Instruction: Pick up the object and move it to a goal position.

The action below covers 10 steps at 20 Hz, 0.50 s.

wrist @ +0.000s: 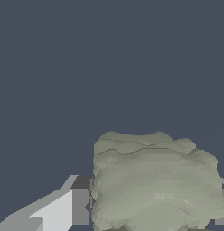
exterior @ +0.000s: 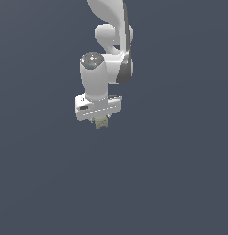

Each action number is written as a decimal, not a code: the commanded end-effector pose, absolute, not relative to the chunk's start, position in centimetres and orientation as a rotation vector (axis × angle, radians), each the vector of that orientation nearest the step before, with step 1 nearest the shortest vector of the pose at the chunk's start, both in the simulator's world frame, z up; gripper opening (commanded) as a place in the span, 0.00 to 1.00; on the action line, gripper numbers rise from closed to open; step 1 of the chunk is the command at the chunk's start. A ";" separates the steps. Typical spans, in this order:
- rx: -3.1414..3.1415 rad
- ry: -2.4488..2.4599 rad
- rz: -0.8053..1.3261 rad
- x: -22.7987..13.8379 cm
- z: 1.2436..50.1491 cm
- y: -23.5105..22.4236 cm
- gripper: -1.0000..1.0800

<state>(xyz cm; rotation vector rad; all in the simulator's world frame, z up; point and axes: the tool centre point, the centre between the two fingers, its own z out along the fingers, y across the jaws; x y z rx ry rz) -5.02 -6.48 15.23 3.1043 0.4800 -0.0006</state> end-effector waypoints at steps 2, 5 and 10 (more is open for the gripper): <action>3.104 0.480 0.000 -5.1 19.2 -5.8 0.00; 3.104 0.480 0.000 -5.2 22.6 -5.3 0.00; 3.104 0.480 0.000 -5.3 28.0 -4.4 0.00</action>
